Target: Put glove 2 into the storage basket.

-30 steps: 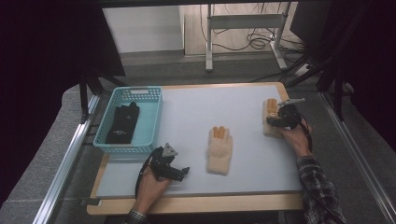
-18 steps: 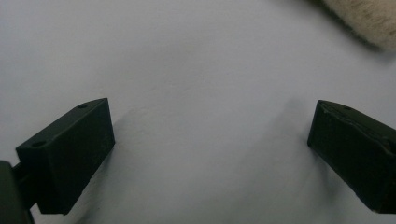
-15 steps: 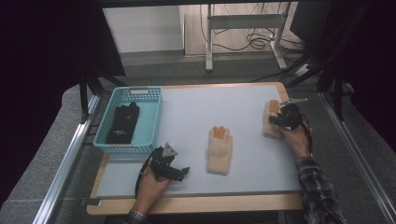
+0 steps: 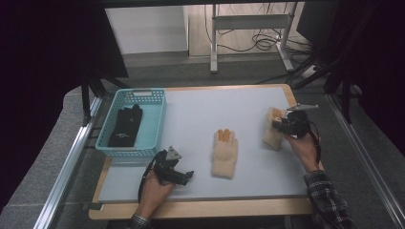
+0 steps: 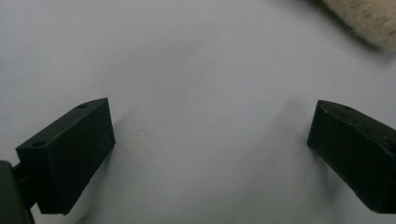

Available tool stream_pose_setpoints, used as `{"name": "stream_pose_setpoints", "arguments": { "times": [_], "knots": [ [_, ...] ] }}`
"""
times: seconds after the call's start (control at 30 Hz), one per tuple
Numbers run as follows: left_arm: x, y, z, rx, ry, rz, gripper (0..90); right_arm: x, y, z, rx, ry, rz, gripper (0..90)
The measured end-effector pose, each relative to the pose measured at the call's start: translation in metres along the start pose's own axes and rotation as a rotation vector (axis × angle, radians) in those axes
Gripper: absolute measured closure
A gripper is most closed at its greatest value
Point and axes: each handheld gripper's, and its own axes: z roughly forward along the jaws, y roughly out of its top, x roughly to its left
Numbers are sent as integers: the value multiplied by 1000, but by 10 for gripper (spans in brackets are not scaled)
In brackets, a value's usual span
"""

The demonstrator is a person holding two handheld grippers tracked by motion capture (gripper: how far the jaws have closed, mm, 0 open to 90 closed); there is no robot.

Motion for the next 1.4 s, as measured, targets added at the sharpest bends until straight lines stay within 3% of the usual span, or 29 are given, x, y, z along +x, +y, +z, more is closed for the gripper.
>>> {"name": "stream_pose_setpoints", "arguments": {
  "times": [0.23, 0.27, 0.33, 0.6, 0.73, 0.77, 0.8, 0.9, 1.0, 1.13, 1.23, 1.3, 1.4],
  "knots": [
    [0, 0, 0, 0, 0, -1, 9, 24, 7, -19, -28, 30, -11, 612],
    [0, 0, 0, 0, 0, -1, 9, 32, 8, -25, -38, 48, -14, 612],
    [0, 0, 0, 1, 0, -1, 9, 35, 8, -28, -41, 56, -10, 612],
    [0, 0, 0, -2, 0, -4, 9, 78, 6, -42, -40, 164, -31, 611],
    [0, 0, 0, -6, 1, -5, 9, 101, 8, -44, -30, 202, -63, 610],
    [0, 0, 0, -6, 1, -5, 9, 101, 8, -44, -30, 202, -63, 610],
    [0, 0, 0, 1, 1, 3, 9, 113, 9, -45, -27, 222, -78, 610],
    [0, 0, 0, -2, 2, -1, 9, 128, 12, -45, -23, 247, -88, 610],
    [0, 0, 0, -2, 1, -2, 9, 144, 16, -42, -15, 277, -102, 610],
    [0, 0, 0, -4, 1, -4, 9, 163, 17, -30, 24, 280, -120, 610],
    [0, 0, 0, -5, 1, -4, 9, 171, 14, -20, 47, 273, -127, 610],
    [0, 0, 0, -3, 0, -1, 9, 176, 11, -12, 62, 244, -146, 609],
    [0, 0, 0, -4, 0, -6, 9, 182, 5, 1, 100, 246, -149, 605]
  ]
}}
